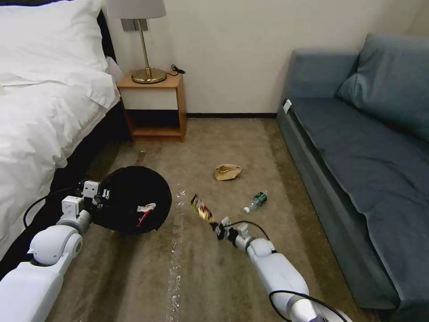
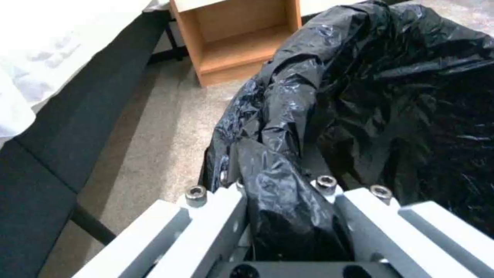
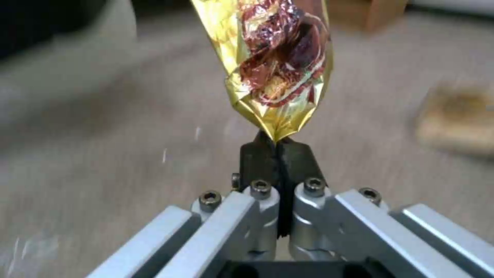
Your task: Pick up the trash bin, then pick up the garbage on the floor and place it into the trash bin.
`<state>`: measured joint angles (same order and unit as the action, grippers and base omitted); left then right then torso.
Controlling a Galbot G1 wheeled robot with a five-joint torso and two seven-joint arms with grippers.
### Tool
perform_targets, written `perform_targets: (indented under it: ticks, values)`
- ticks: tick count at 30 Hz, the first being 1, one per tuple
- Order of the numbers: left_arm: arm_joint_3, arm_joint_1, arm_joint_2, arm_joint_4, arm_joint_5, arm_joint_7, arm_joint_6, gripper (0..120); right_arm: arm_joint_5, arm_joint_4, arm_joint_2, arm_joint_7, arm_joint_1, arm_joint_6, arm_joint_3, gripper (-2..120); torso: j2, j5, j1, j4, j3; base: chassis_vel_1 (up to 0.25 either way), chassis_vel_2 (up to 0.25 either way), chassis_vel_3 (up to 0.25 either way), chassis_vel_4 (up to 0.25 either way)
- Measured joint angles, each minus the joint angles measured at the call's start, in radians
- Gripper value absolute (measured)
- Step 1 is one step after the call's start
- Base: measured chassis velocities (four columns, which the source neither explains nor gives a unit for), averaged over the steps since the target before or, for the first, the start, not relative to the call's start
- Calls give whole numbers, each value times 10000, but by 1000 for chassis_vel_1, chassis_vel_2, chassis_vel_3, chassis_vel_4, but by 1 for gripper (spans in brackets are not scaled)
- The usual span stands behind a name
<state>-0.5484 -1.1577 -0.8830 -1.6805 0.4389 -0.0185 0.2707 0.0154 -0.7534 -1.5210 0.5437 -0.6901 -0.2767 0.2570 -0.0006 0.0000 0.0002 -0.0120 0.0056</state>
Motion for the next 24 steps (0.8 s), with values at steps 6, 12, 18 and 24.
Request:
perform_targets:
  ticks: [6,12,18,24]
  values:
    - [24,100,-39,216,32,-82,-175,4,1267,-2128,152,537,-136,118,-730,0,0,-1,0,-1,0,0,0,0,0]
    - [131,200,-149,232,81,-139,-287,4,2953,-3770,68,609,-289,589,-2103,0,0,-1,0,2,-1,0,0,0,0]
    - [640,593,-372,159,257,-153,-327,4,3759,-4271,-798,445,-809,663,-3404,0,0,0,0,2,-2,0,0,0,0]
    - [696,602,-417,78,329,-182,-418,4,2823,-3275,-862,216,-930,233,-3514,0,0,-1,0,-3,-1,0,0,0,0]
